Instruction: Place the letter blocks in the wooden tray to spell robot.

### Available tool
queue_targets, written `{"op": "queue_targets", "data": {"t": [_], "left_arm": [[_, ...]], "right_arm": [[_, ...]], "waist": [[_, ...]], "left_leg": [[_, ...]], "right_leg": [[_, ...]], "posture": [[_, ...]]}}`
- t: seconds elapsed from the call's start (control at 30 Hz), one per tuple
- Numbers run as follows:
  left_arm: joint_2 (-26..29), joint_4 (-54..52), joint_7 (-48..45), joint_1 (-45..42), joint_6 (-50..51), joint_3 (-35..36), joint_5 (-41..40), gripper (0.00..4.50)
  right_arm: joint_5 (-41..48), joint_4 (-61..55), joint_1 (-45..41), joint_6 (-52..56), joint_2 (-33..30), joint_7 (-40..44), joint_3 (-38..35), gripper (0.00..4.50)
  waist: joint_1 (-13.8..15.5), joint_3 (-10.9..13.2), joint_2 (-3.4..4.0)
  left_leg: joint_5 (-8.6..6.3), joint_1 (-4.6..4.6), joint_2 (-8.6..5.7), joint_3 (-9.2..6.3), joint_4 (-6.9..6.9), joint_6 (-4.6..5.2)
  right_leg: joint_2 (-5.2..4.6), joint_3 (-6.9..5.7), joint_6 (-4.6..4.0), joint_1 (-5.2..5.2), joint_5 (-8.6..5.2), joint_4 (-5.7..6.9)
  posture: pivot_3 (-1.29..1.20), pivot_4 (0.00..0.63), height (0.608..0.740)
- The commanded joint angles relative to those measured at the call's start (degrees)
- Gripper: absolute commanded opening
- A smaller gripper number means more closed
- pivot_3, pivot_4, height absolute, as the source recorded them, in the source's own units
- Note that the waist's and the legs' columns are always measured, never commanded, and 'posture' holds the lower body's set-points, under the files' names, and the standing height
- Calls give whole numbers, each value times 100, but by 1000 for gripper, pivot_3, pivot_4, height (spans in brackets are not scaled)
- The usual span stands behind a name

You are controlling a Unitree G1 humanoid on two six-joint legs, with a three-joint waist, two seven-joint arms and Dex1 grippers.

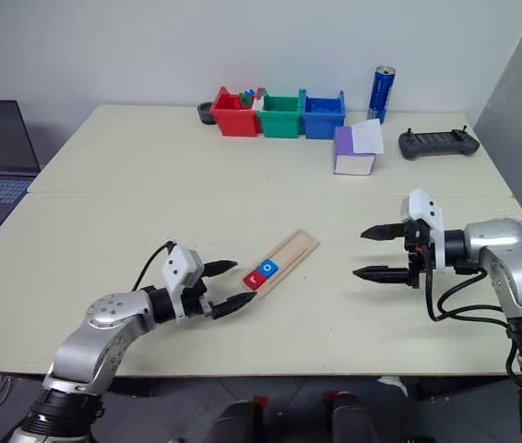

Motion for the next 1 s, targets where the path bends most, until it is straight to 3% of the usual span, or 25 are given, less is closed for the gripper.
{"op": "queue_targets", "data": {"t": [0.03, 1.0], "left_arm": [[-33, -11, 30, -162, 25, -31, 23, 4500], [-204, -264, 914, -377, 1062, -600, 727, 4500]], "right_arm": [[99, -252, -121, 39, -5, -46, -44, 4487], [63, -358, -191, 67, 31, -81, -1, 4487]], "waist": [[-1, 0, 0], [-4, 0, 0]], "left_leg": [[0, 0, 0, 0, 0, 0], [0, 2, -1, -2, 1, 0]], "right_leg": [[0, 0, 0, 0, 0, 0], [0, 0, 0, 0, 1, 2]], "posture": [[0, 150, 740], [0, 150, 740]]}}
